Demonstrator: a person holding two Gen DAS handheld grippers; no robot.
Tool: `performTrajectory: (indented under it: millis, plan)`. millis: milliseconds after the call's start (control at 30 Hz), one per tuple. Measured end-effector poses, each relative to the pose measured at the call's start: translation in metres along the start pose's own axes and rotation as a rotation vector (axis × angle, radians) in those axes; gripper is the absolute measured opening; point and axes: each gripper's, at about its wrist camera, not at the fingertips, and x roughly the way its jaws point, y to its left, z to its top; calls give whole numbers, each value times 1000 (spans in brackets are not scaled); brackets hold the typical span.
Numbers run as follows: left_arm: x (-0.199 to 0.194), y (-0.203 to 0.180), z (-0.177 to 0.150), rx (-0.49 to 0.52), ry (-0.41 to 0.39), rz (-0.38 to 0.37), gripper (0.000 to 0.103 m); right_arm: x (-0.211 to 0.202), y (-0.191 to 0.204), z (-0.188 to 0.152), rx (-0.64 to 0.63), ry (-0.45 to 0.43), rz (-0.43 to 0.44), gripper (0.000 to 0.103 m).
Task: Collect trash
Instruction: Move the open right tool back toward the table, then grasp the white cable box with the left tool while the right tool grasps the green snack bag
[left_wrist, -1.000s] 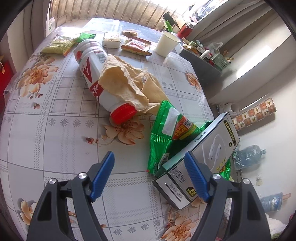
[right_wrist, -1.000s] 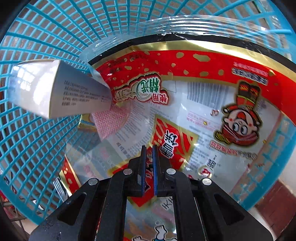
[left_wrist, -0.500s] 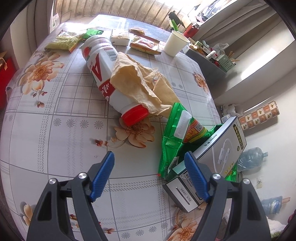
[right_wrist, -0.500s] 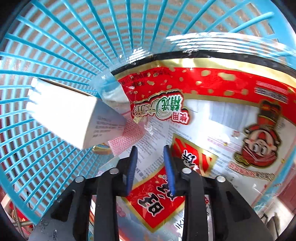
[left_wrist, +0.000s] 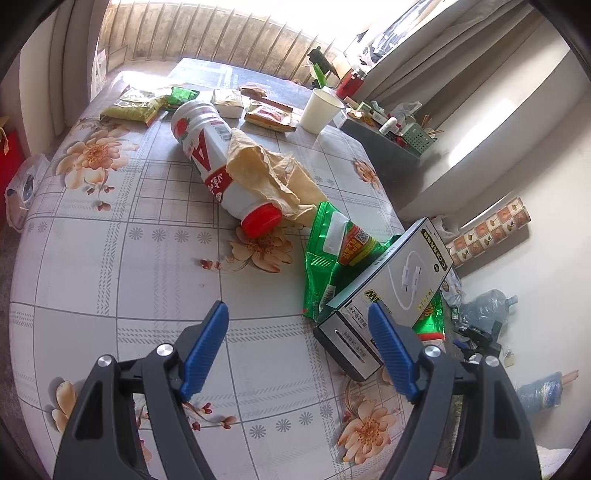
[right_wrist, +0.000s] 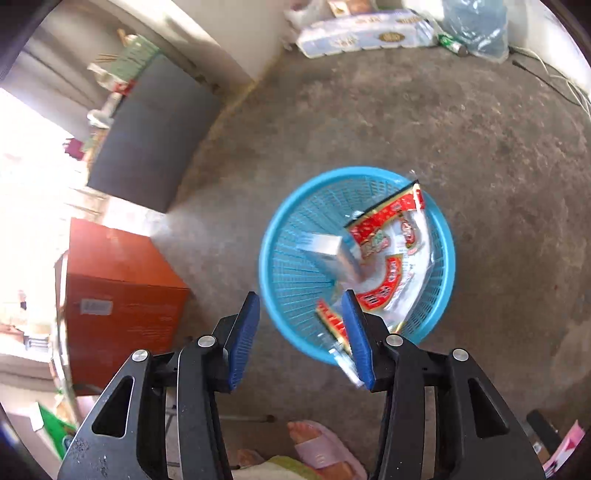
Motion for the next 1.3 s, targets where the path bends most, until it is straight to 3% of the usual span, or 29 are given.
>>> performTrajectory:
  millis: [200, 367, 500, 700, 1000, 1300]
  plan:
    - [-4, -19, -31, 161, -80, 26, 80, -92, 74, -71, -184, -25, 319, 69]
    - [11, -46, -45, 282, -55, -59, 85, -113, 134, -126, -296, 16, 490, 71]
    - [21, -70, -44, 381, -44, -126, 89, -107, 189, -155, -420, 46, 511, 71]
    - [48, -97, -21, 509, -9, -126, 90, -85, 241, -178, -516, 128, 529, 71]
    - [107, -124, 3, 636, 66, -68, 90, -61, 263, -191, -483, 254, 550, 67]
    - [149, -130, 14, 616, 189, -73, 90, -40, 263, -188, -445, 348, 587, 52]
